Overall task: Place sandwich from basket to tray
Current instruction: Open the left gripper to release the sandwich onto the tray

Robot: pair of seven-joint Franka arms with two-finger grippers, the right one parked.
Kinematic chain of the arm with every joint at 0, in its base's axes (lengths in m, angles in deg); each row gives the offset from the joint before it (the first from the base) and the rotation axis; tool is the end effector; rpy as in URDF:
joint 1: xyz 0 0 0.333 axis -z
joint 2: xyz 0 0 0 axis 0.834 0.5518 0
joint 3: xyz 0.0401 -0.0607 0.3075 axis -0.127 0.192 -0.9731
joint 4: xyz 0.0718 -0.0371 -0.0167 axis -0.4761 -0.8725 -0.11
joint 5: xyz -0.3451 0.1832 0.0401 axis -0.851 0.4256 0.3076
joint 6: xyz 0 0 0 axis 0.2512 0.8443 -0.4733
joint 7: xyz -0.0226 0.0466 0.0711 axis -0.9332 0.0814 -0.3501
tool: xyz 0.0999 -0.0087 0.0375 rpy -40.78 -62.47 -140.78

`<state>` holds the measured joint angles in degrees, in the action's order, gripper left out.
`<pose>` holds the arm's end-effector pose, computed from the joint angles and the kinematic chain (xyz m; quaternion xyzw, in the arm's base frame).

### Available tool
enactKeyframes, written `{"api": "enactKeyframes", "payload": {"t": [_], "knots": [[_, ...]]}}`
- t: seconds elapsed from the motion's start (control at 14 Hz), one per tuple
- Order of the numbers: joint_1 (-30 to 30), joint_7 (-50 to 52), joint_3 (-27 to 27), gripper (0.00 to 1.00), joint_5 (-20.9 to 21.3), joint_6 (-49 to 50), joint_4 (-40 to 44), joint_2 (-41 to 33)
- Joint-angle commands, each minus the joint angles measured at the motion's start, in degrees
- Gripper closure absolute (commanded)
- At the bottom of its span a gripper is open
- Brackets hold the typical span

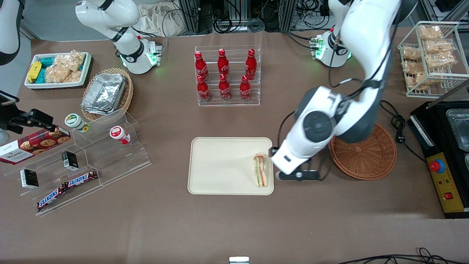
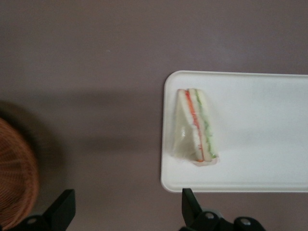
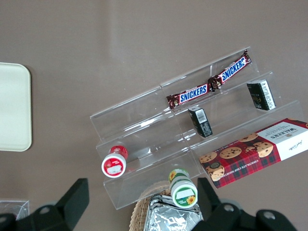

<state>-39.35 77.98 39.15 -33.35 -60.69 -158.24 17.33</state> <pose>0.6430 -0.3021 0.4386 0.9997 0.0150 -0.0108 0.0177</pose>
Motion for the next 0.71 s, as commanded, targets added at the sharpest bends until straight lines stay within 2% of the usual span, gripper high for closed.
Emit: {"api": "enactKeyframes", "payload": {"t": [0.0,0.5,0.64], "knots": [[-6.32,-1.49,0.63,0.01,-0.3,3.19,-1.67,-5.66],[-18.63,-25.54,0.37,0.01,0.57,11.72,-1.67,-13.06],[-19.53,-26.55,-0.15,0.01,0.75,12.52,-1.85,-13.59]]}}
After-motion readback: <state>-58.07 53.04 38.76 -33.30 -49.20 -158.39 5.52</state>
